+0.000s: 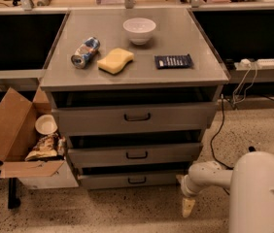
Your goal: Open bottom drawer
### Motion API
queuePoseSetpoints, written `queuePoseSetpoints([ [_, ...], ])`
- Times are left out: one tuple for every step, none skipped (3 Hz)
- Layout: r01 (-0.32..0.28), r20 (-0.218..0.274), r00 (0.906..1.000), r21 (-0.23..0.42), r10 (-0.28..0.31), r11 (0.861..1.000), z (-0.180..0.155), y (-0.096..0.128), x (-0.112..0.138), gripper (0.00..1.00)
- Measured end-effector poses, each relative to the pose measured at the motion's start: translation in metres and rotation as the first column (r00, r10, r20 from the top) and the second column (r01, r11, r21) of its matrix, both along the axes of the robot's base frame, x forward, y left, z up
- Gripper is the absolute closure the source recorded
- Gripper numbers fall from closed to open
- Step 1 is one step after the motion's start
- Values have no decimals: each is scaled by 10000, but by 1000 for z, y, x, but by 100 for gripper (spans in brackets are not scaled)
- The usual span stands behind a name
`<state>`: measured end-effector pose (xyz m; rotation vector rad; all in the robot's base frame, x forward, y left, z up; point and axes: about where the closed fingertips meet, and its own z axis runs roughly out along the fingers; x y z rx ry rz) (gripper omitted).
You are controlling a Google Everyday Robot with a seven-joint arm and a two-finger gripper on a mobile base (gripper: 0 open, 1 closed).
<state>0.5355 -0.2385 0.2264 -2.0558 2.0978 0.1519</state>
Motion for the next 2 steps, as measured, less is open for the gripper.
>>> queuePoseSetpoints([
  [-348,743,9967,315,324,9989,-34,-7,39,0],
  [-789,1624,9839,213,744,9967,-28,-2,58,0],
])
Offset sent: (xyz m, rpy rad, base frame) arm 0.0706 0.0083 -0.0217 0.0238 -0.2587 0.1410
